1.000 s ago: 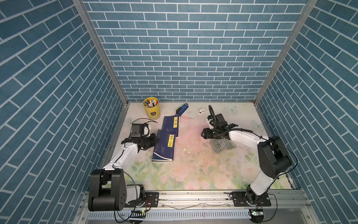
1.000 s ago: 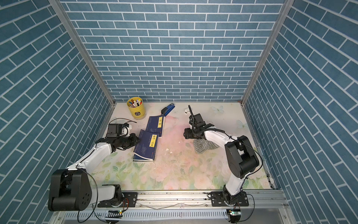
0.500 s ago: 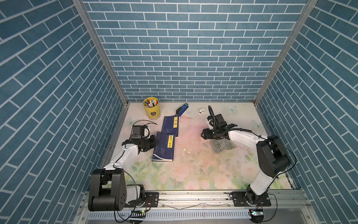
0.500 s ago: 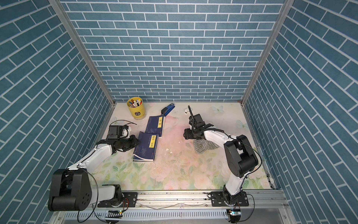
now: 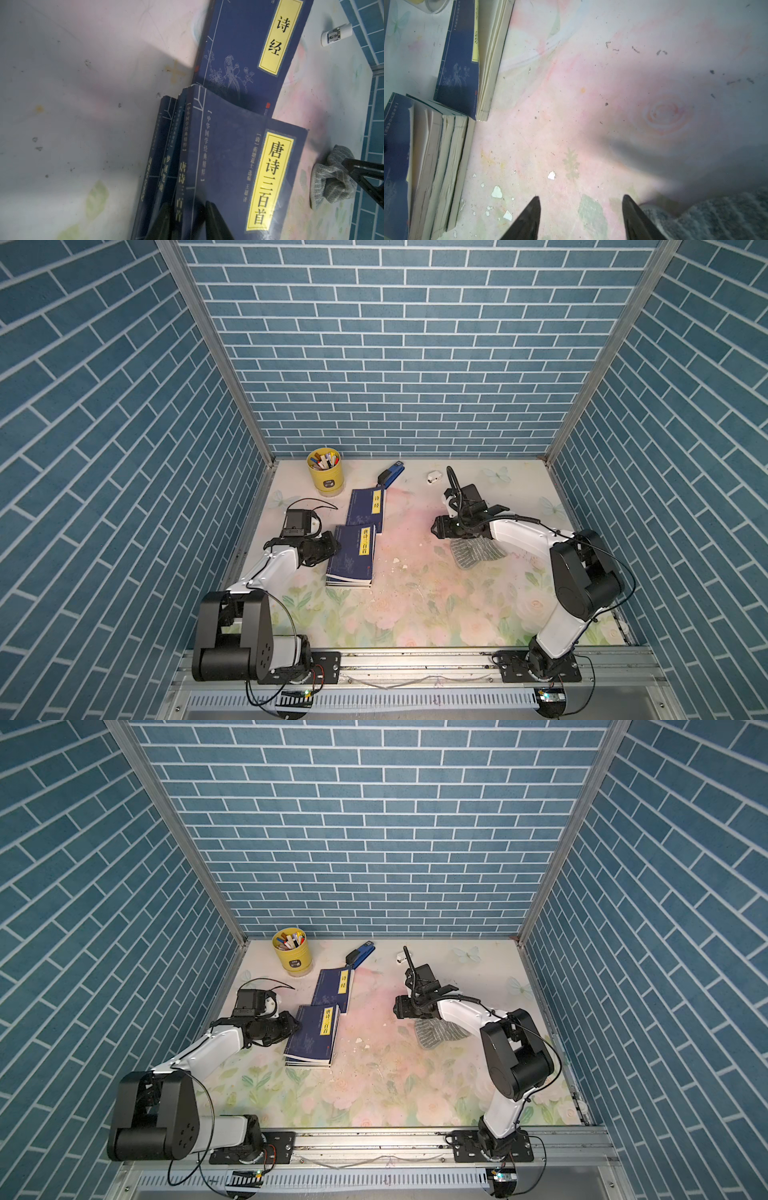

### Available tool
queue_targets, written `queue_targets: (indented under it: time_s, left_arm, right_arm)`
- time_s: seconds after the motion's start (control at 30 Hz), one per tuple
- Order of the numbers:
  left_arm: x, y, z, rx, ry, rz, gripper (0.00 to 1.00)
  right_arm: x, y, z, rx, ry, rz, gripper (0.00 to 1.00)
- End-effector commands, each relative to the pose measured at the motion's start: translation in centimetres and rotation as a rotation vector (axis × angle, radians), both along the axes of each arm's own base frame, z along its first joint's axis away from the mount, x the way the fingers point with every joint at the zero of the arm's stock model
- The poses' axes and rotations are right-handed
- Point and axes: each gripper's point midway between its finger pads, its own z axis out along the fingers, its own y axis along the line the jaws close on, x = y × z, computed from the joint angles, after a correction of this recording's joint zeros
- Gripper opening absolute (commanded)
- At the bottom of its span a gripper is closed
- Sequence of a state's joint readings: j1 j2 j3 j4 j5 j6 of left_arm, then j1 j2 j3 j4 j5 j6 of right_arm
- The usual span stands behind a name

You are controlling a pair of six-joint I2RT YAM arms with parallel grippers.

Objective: Wipe the cover of the book
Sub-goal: Place the book on the book, then move the book to the center of the board.

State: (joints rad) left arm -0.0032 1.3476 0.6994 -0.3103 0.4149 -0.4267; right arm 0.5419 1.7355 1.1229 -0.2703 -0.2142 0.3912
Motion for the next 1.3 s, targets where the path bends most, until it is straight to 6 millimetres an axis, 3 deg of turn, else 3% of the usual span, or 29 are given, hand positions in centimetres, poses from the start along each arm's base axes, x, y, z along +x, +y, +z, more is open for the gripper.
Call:
queue_targets:
  time_s: [0.0,0.3,0.47,0.63,0.83,1.07,1.27]
  left_arm:
    - [0.0,0.5,-0.1,0.034,0.011,-0.001,0.33]
    - [0.4,1.0,0.0,0.063,0.011,-0.001,0.4]
    - [0.9,1.4,0.7,0.09,-0.01,0.011,0.54]
    - [3.1,2.7,3.7,0.149,-0.1,0.077,0.63]
    - [6.9,1.8,7.8,0.105,-0.277,0.136,0.74]
    - [11.0,1.3,5.9,0.193,-0.281,0.05,0.87]
    - [14.0,-0.8,1.6,0.164,-0.209,-0.053,0.87]
  right_arm:
    - [0.5,0.1,0.5,-0.005,-0.023,0.027,0.63]
    - [0.4,0.1,0.4,-0.005,-0.02,0.029,0.63]
    - [0.4,0.2,0.4,-0.002,-0.018,0.032,0.63]
    - [0.5,0.4,0.6,0.009,-0.017,0.034,0.63]
    - [0.4,0.9,0.8,0.035,-0.019,0.05,0.64]
    - [0.5,1.5,0.6,0.057,0.0,0.063,0.65]
    - [0.3,1.0,1.7,0.043,-0.017,0.057,0.65]
